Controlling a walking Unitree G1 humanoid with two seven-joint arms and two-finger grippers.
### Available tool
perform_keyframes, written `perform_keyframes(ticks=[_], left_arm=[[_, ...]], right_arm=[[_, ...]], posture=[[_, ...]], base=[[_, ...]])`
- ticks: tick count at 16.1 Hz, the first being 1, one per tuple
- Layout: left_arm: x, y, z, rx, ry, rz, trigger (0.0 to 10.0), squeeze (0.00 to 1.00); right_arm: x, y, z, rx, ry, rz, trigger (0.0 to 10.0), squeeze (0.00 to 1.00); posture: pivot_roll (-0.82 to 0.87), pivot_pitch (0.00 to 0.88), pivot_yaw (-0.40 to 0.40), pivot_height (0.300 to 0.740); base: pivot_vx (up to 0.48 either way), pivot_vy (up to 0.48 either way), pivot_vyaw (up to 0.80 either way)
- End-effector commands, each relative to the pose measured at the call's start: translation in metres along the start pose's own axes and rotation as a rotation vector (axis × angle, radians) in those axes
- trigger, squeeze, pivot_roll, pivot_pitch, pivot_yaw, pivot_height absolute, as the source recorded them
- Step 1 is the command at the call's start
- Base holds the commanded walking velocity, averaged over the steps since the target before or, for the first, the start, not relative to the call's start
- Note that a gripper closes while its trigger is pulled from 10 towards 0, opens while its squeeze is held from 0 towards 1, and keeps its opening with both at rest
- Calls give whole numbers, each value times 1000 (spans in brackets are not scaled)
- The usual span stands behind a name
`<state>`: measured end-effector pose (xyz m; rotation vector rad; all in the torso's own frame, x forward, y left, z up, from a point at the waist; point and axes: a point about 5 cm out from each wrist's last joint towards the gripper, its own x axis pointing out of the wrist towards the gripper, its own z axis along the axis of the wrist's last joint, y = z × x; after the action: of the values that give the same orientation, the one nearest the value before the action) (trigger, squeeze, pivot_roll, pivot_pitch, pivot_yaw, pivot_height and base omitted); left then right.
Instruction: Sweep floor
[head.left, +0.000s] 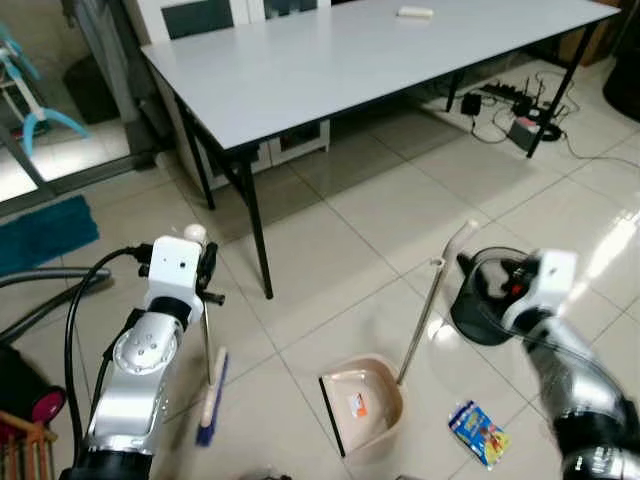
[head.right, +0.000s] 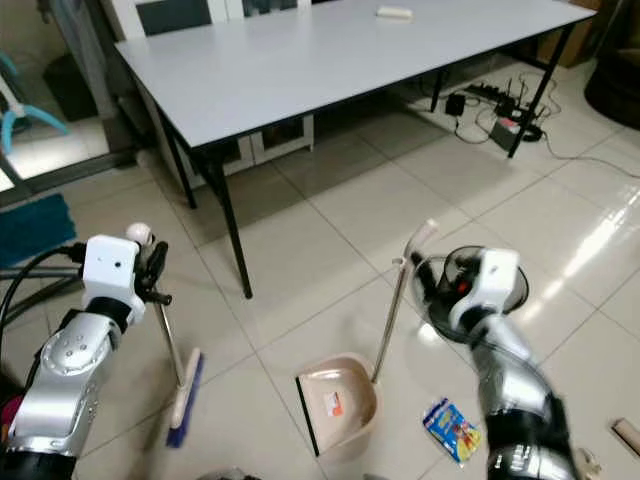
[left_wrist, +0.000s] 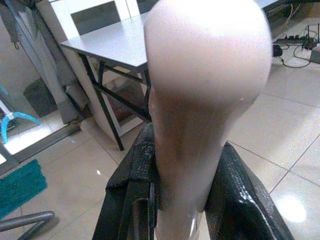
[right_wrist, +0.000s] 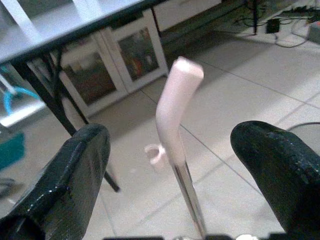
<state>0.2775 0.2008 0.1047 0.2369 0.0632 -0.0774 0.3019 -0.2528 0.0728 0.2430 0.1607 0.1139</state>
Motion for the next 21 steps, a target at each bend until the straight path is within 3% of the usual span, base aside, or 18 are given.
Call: perform_keyframes(ticks=[1,4,10,12,13,14,21], left_arm=[[-2,8,10,20,-39,9,10000,0],[-5,11,14,40,-39,-9,10000,0],[-19,26,19,73,-10,3,10000,0],[-22,27,19,77,6,2,10000,0],[-23,28,21,75,5,-3,10000,0],[-23,28,21,79,9,-1,10000,0],[-31,26,30,100,14,-8,10000,0]], right_arm=[[4,-5,7,39,7,34,10000,1000],[12,-8,15,42,57,102,10000,1000],[25,-12,43,45,36,146,10000,1000],[27,-10,42,19,58,160,10000,1000],[29,-6,44,-18,61,173,10000,945],[33,-2,45,-52,46,175,10000,0],[43,15,55,-303,-114,90,10000,0]], posture=[[18,64,60,740],[24,116,64,740],[37,260,50,740],[30,284,55,740],[29,303,60,740],[33,314,67,740],[88,359,82,740]], base=[[0,0,0],[0,0,0],[0,0,0],[0,0,0],[0,0,0],[0,0,0],[0,0,0]])
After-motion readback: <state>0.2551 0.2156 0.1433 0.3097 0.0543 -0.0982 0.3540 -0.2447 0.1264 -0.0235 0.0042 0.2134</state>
